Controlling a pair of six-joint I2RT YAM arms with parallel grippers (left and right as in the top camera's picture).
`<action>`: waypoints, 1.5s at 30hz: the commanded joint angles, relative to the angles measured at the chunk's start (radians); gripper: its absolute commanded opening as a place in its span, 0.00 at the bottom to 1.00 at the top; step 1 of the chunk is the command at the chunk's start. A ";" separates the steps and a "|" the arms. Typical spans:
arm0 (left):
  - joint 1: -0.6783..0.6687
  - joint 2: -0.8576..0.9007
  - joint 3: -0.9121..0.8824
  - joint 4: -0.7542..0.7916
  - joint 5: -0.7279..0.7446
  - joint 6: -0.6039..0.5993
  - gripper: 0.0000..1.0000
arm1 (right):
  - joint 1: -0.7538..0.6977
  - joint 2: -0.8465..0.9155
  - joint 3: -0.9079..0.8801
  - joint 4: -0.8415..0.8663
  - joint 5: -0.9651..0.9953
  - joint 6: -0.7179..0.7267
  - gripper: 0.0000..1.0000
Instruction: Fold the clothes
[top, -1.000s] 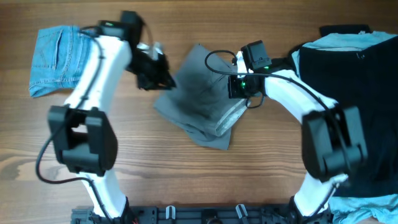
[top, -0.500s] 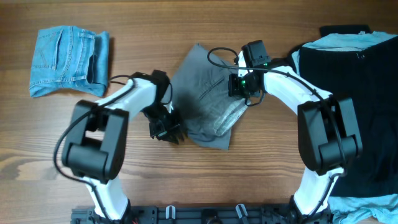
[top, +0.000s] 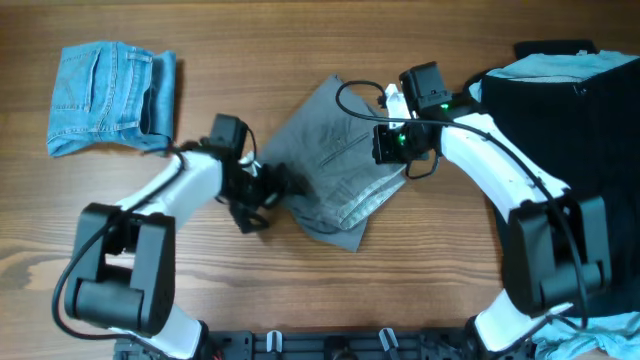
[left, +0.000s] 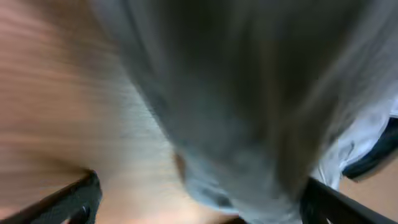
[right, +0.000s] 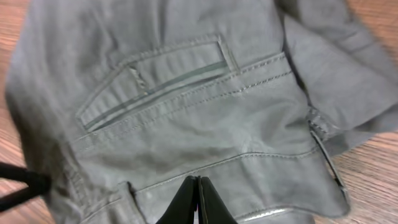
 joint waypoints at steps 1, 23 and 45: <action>-0.079 0.006 -0.095 0.139 0.008 -0.267 1.00 | 0.006 0.109 -0.009 0.001 -0.024 0.005 0.04; 0.056 -0.049 0.127 0.203 -0.095 0.228 0.04 | 0.007 -0.224 0.083 -0.164 -0.075 -0.014 0.11; 0.820 0.080 0.593 -0.057 -0.110 0.168 0.97 | 0.007 -0.314 0.083 -0.166 -0.074 0.084 0.11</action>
